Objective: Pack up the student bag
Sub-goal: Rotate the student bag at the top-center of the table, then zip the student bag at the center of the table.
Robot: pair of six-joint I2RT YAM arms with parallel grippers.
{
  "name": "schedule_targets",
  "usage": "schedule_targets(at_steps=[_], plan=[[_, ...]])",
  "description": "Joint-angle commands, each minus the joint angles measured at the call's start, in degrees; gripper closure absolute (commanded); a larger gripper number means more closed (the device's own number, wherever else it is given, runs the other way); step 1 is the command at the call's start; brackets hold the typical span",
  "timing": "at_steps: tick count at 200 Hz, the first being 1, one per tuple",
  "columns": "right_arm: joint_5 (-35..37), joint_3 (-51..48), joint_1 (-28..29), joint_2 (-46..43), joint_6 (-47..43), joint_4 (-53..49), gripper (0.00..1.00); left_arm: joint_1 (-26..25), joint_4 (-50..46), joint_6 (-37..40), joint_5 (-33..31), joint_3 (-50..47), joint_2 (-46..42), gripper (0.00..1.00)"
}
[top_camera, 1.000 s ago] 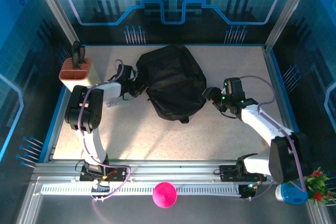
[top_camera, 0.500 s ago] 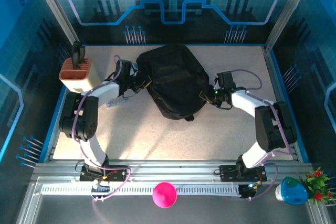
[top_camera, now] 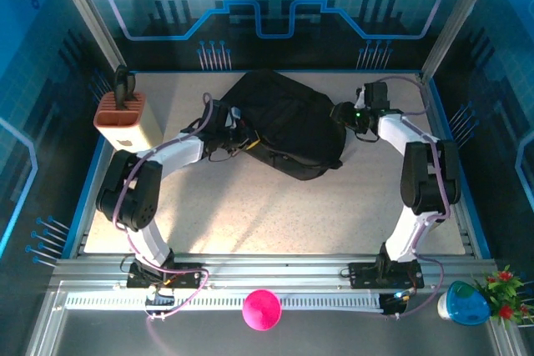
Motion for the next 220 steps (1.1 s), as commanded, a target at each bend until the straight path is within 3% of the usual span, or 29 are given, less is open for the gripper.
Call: schedule_targets(at_steps=[1,44,93,142,183,220], plan=[[4.11,-1.0,-0.77,-8.57,-2.32,-6.69,0.38,-1.37,0.56,-0.93,2.87,2.44,0.71,1.0],[3.76,-6.64,3.01,-20.07,2.02,-15.21,0.35,-2.32,1.88,-2.0,2.01,2.56,1.32,1.0],[8.77,-14.7,19.45,-29.01,18.68,-14.6,0.34,-3.18,3.21,-2.36,1.65,2.49,1.42,1.0],[12.58,-16.81,32.04,-24.49,34.56,-7.45,0.33,-3.58,4.18,-2.32,2.51,2.08,0.85,1.0],[15.12,-13.53,35.52,-18.5,39.2,-5.8,0.33,-3.69,4.62,-2.11,3.72,1.66,0.28,1.0],[15.86,-11.02,35.97,-13.85,41.69,-5.54,0.4,-3.69,4.97,-2.11,4.26,0.92,-0.25,1.0]])
